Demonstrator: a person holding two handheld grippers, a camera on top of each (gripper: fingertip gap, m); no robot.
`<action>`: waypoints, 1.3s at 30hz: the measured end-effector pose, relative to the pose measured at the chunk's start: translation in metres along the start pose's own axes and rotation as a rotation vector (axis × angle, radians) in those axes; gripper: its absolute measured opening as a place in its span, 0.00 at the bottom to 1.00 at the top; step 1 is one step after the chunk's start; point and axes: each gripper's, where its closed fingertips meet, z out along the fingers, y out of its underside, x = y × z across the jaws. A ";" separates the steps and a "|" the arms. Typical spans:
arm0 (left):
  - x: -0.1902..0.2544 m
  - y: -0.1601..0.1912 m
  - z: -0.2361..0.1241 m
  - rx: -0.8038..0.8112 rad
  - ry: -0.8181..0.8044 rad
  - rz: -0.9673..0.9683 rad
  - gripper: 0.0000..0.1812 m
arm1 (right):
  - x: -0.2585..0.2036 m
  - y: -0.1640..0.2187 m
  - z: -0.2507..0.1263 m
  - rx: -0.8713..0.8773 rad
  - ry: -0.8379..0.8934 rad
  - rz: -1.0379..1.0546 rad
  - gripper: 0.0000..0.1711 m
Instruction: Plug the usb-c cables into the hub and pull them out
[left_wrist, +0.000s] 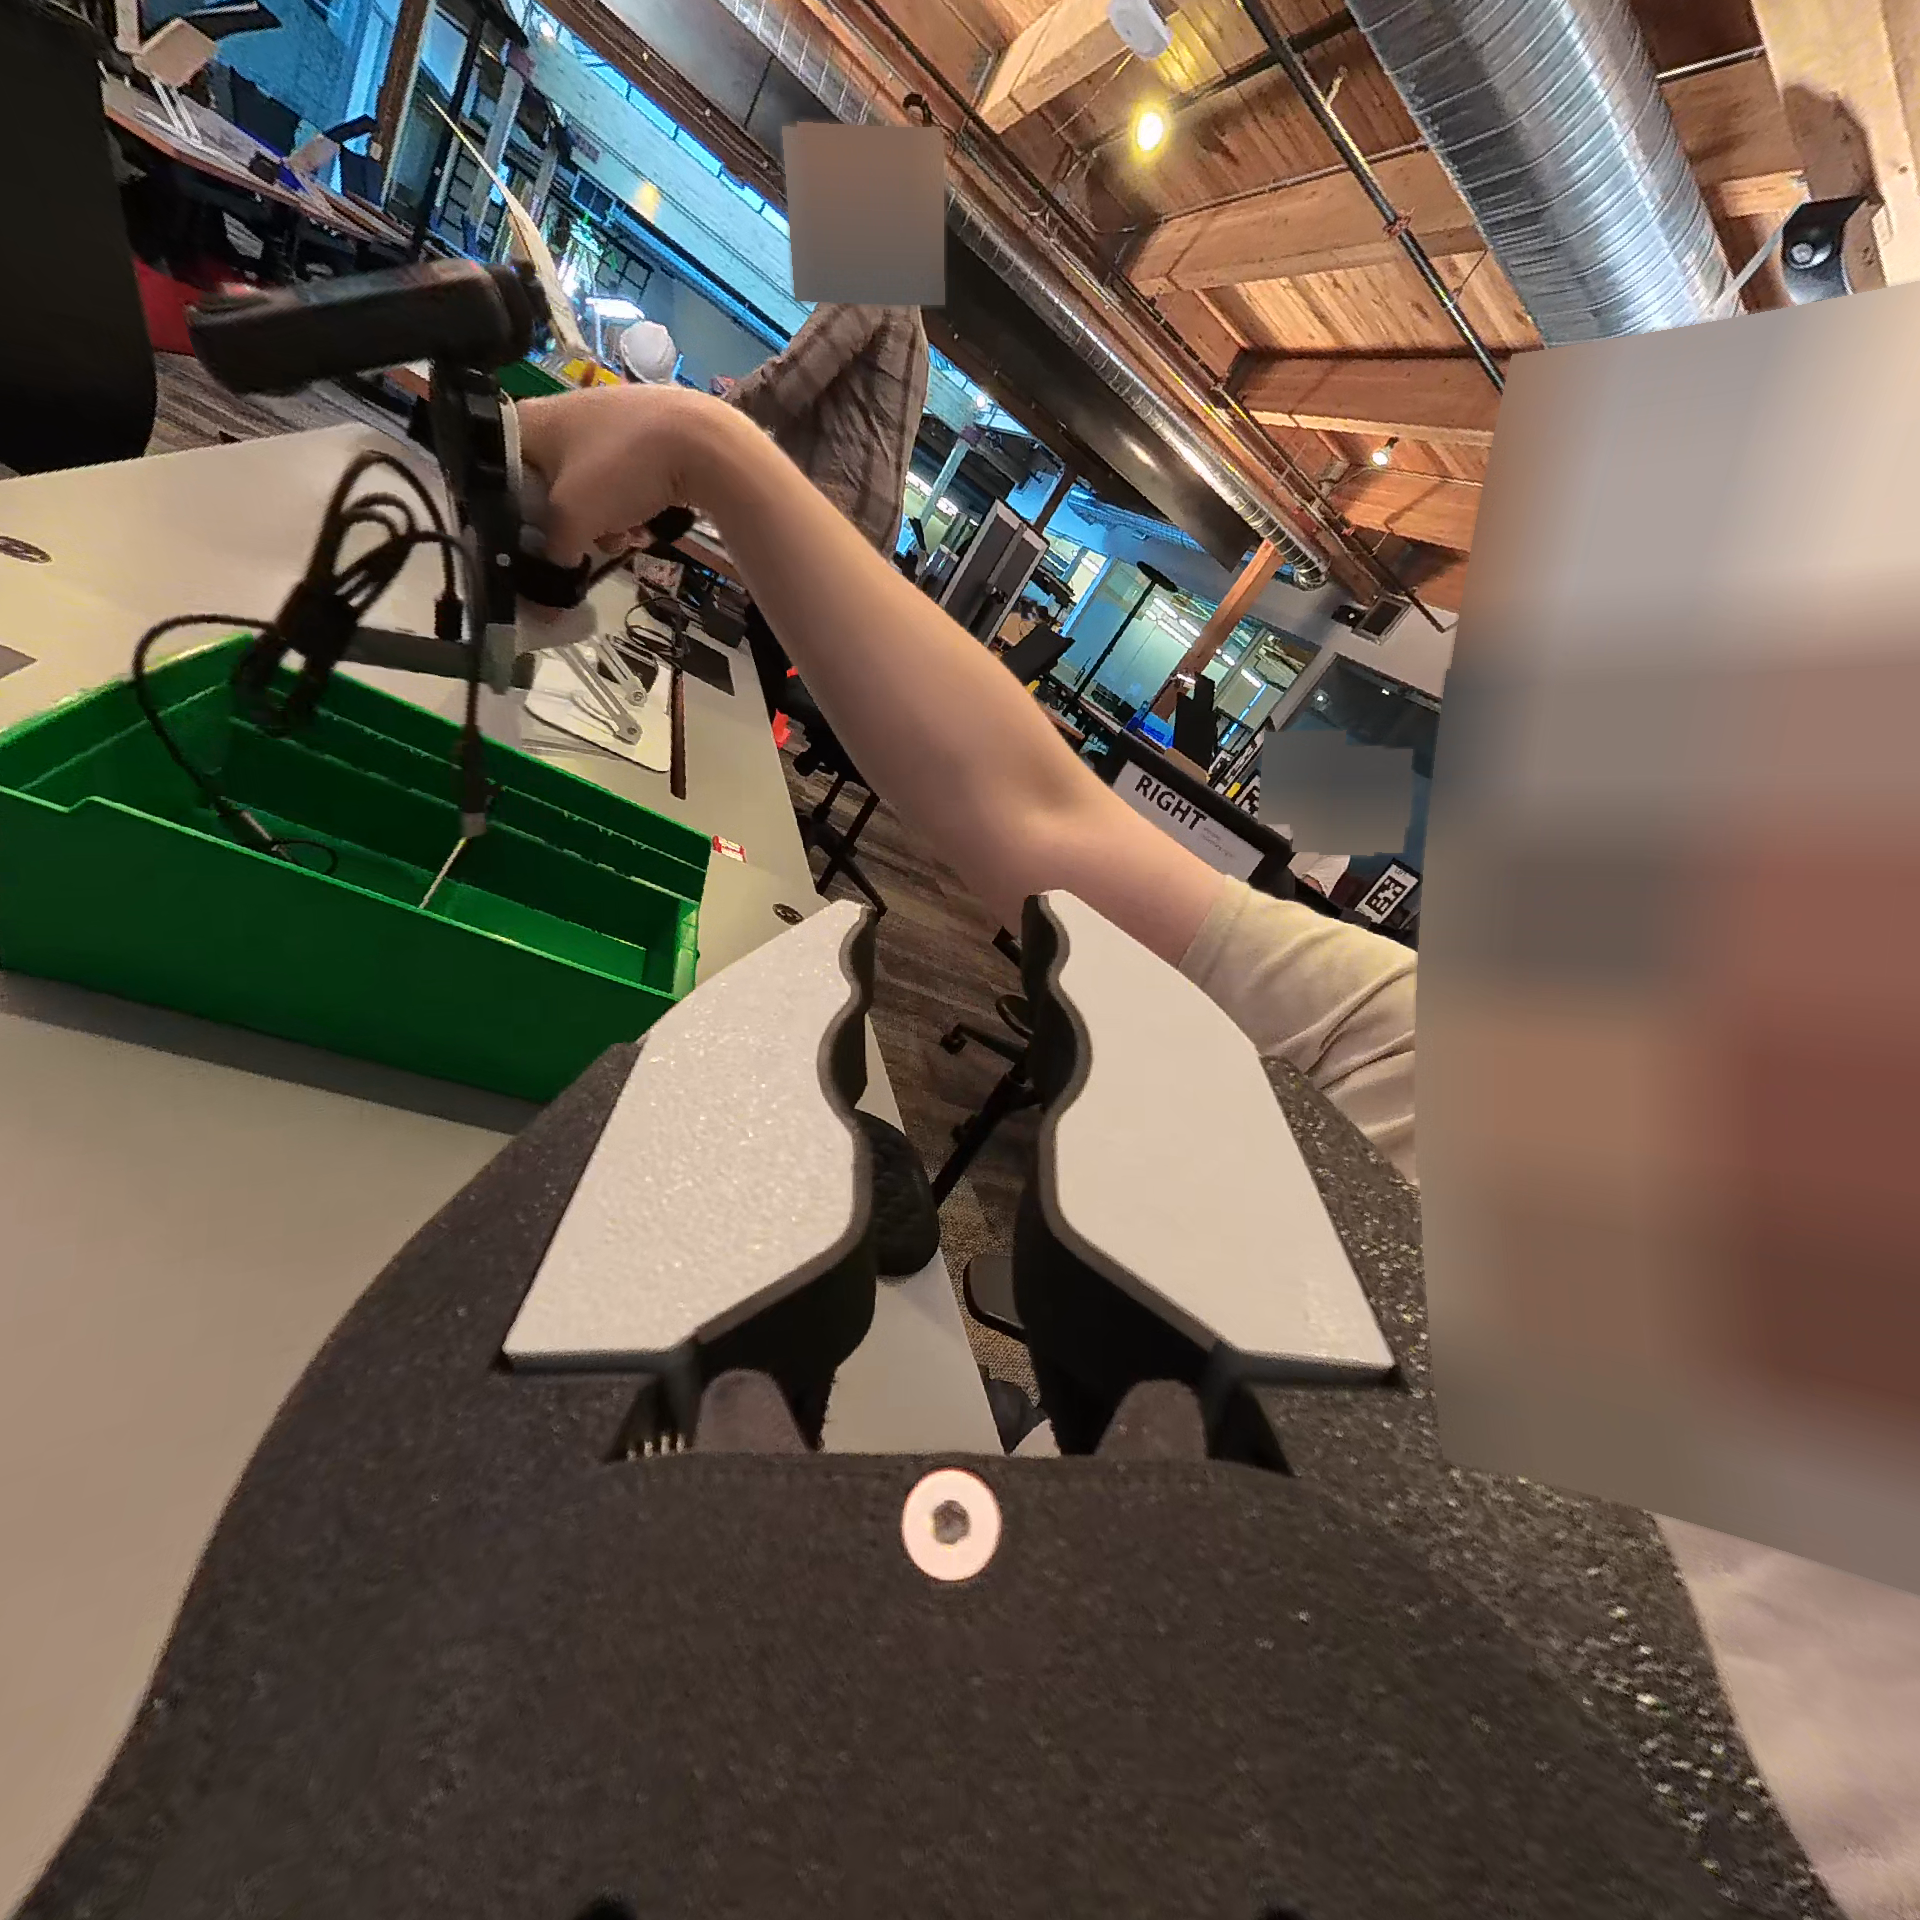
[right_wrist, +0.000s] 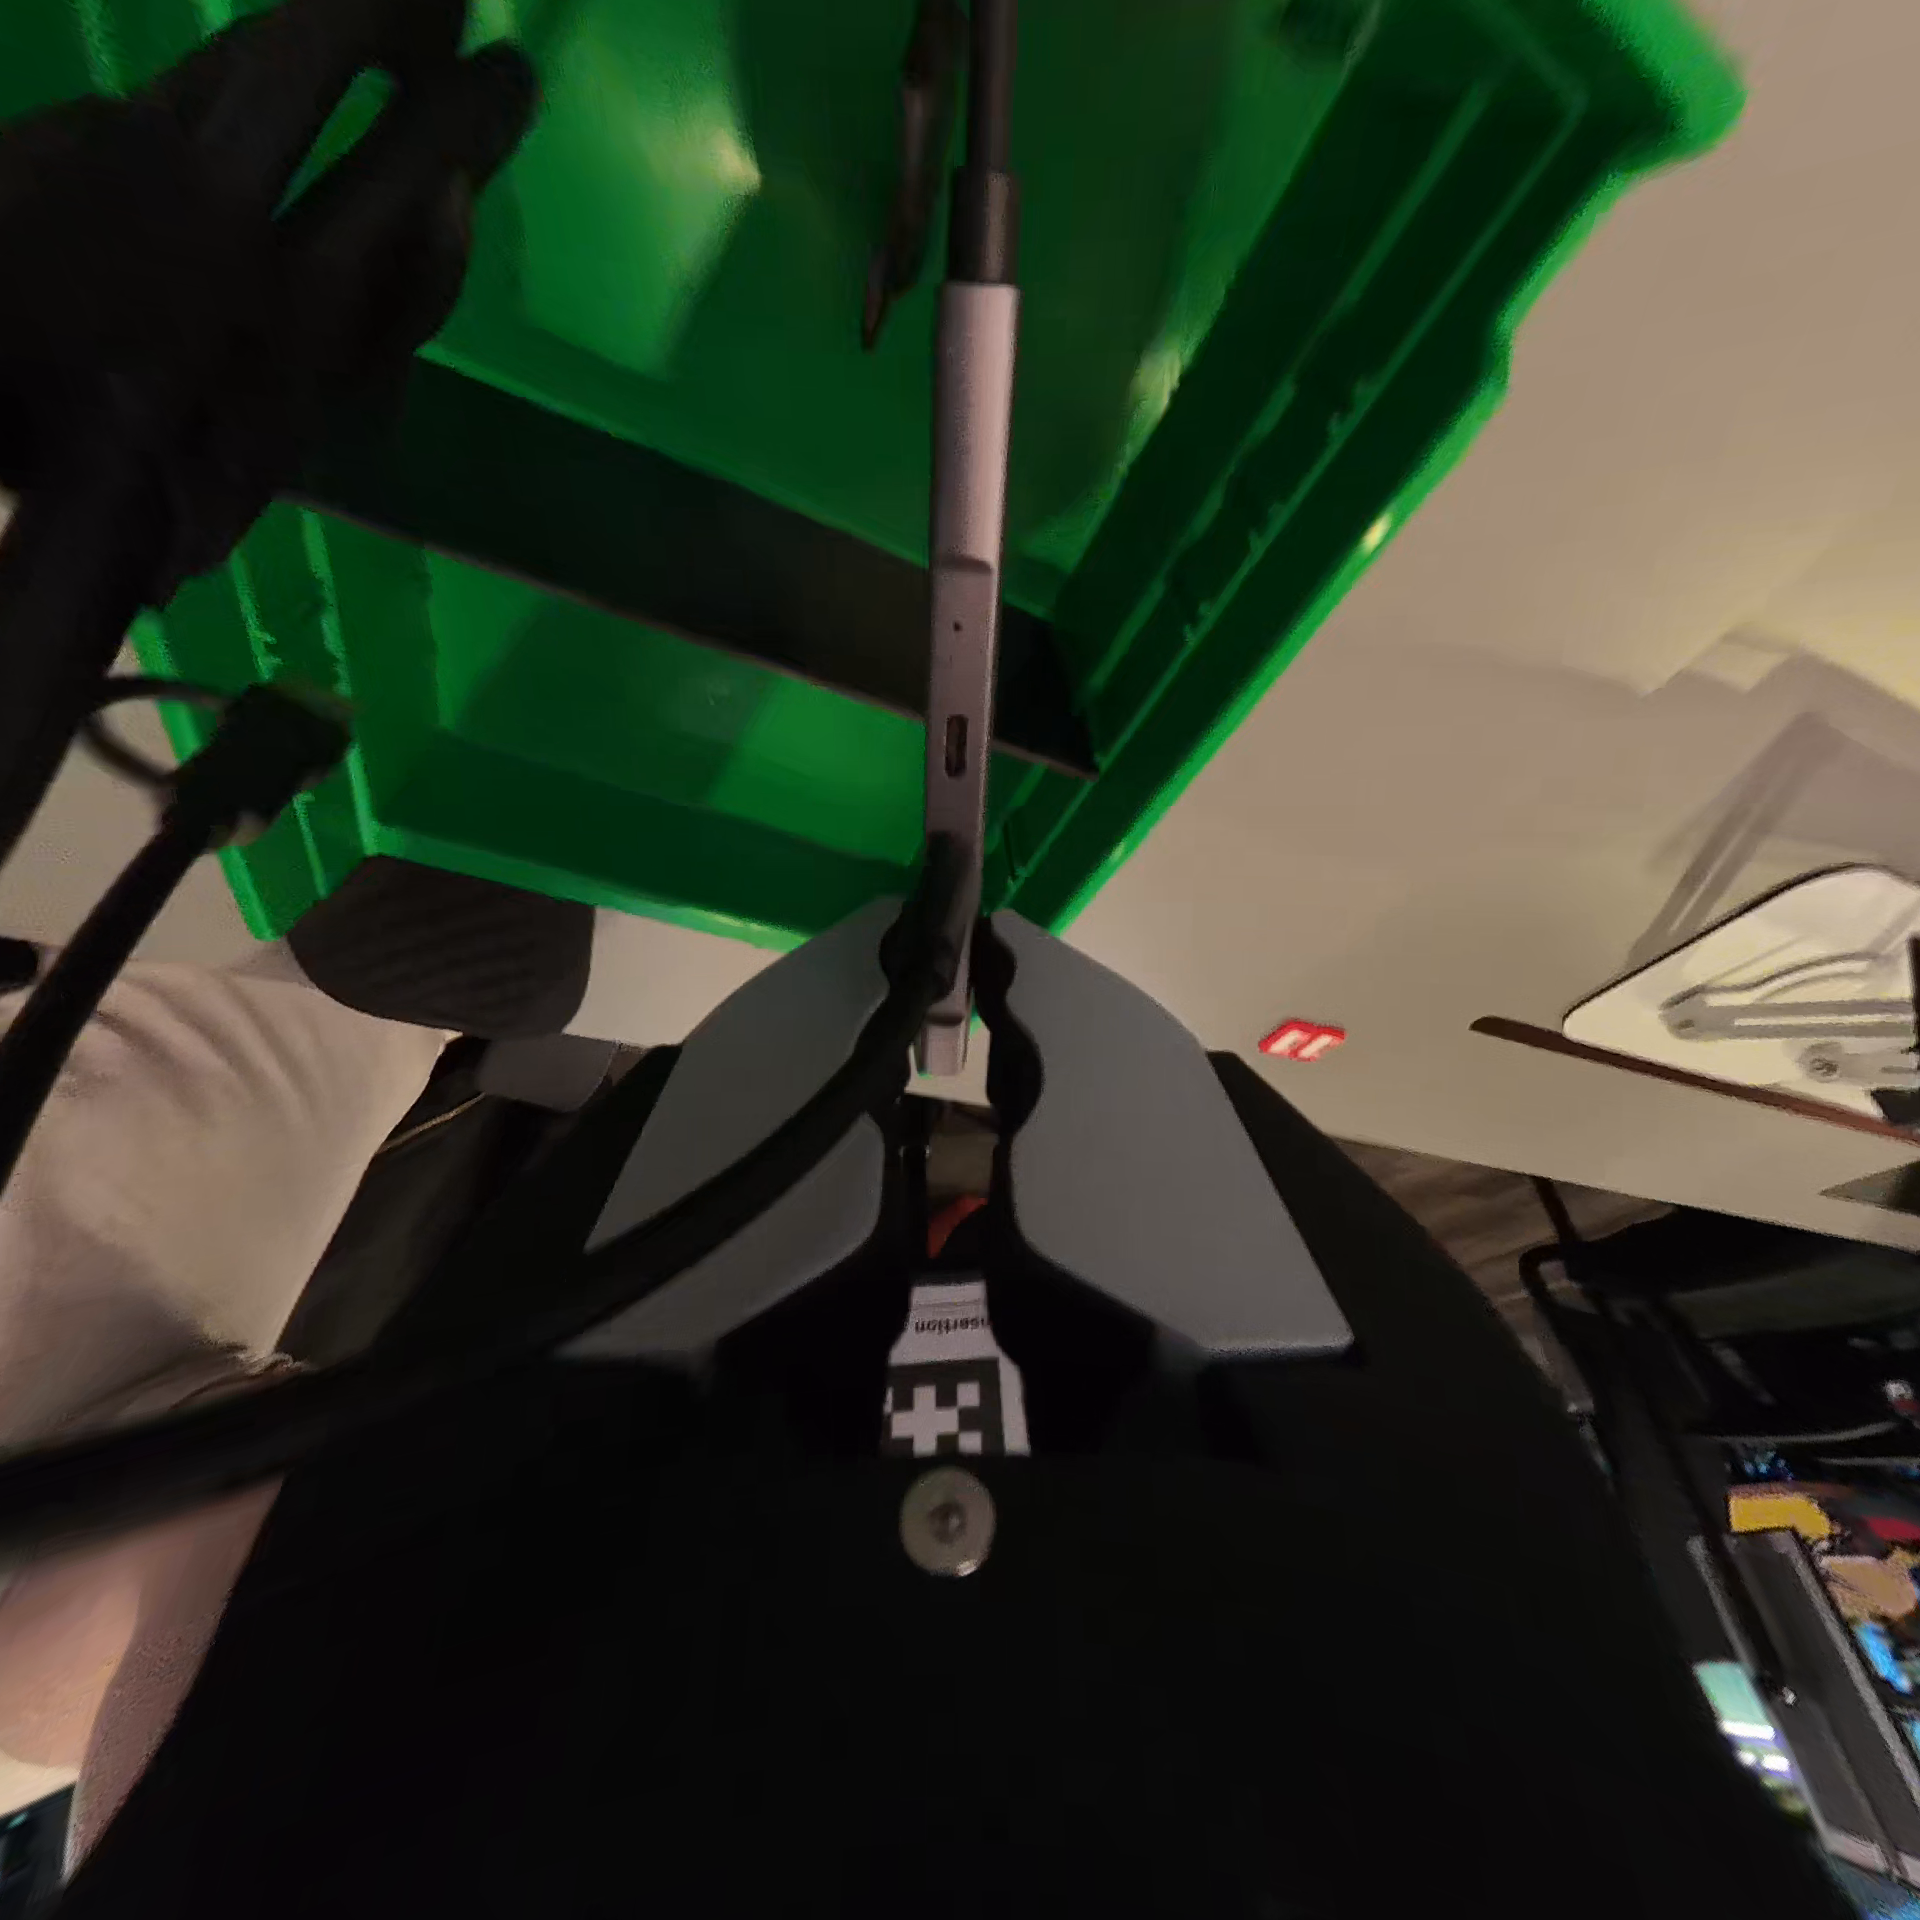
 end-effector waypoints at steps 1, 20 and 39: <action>0.000 0.000 0.000 -0.002 0.002 -0.001 0.14 | -0.003 -0.007 0.000 0.019 0.007 -0.020 0.06; 0.002 0.008 0.013 -0.054 0.040 -0.022 0.14 | -0.048 -0.011 0.039 0.167 -0.256 -0.086 0.07; -0.001 0.016 0.020 -0.090 0.033 -0.039 0.14 | -0.006 -0.005 -0.018 -0.057 0.128 -0.063 0.07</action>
